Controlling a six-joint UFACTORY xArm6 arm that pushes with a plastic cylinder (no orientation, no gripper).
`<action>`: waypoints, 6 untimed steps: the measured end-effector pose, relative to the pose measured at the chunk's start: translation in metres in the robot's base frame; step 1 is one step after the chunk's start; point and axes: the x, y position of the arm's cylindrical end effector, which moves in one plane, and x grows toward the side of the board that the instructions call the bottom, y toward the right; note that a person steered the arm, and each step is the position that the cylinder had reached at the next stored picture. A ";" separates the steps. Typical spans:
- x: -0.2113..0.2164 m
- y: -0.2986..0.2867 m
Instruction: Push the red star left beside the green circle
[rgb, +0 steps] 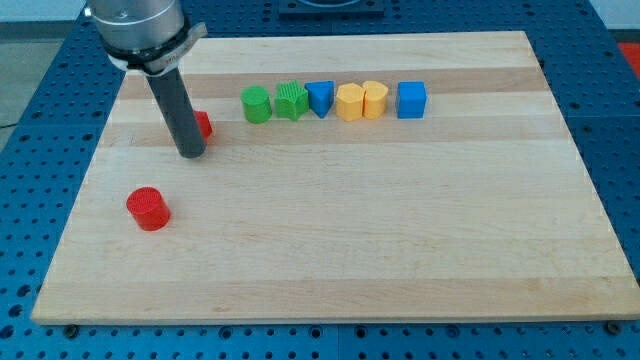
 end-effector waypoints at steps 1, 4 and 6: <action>-0.005 -0.013; -0.047 -0.016; -0.070 -0.005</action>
